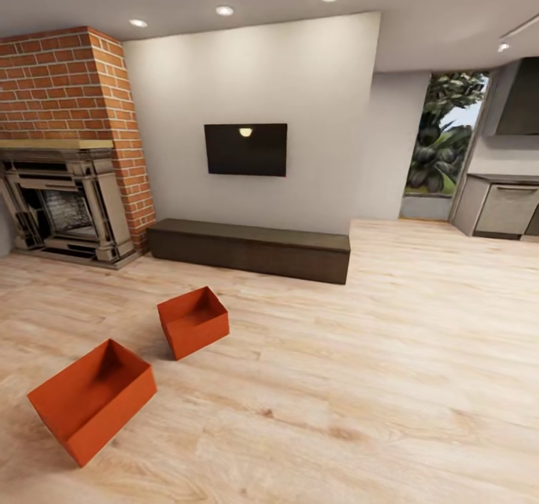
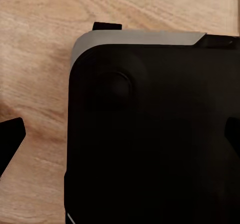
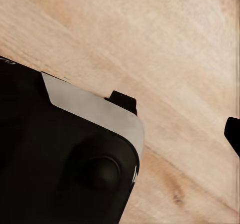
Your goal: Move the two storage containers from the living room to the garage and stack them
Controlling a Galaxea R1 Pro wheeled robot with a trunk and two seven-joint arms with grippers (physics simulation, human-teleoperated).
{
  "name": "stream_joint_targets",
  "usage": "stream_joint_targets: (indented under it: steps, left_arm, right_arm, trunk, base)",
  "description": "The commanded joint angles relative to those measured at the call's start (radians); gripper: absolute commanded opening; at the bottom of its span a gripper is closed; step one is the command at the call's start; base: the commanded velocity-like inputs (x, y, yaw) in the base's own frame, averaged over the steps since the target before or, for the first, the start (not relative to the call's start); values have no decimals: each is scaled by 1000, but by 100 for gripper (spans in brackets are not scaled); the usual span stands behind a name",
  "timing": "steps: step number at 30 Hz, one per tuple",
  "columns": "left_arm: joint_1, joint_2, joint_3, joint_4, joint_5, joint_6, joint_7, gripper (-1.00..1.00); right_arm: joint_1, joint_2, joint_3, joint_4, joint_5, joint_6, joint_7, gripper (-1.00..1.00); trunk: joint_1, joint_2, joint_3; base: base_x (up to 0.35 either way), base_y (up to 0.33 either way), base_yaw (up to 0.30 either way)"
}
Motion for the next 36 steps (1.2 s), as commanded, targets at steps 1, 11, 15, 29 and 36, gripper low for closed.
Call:
stream_joint_targets:
  steps: [1, 11, 15, 29, 36]
  left_arm:
    - [0, 0, 0, -1, 8, -1, 0, 100]
    - [0, 2, 0, -1, 8, -1, 0, 100]
    - [0, 3, 0, -1, 8, -1, 0, 100]
    - [0, 3, 0, -1, 8, -1, 0, 100]
    - [0, 3, 0, -1, 8, -1, 0, 100]
  right_arm:
    - [-1, 0, 8, 2, -9, -5, -1, 100]
    - [-1, 0, 8, 2, -9, -6, -2, 100]
    - [-1, 0, 8, 2, -9, -6, -2, 100]
    - [-1, 0, 8, 2, -8, -5, -2, 100]
    - [-1, 0, 8, 2, -8, -5, -2, 100]
  trunk:
    - [1, 0, -1]
    - [1, 0, -1]
    - [1, 0, -1]
    - [1, 0, -1]
    - [1, 0, -1]
  base:
    - [322, 0, 169]
    - [322, 0, 255]
    - [322, 0, 274]
    - [322, 0, 275]
    - [322, 0, 275]
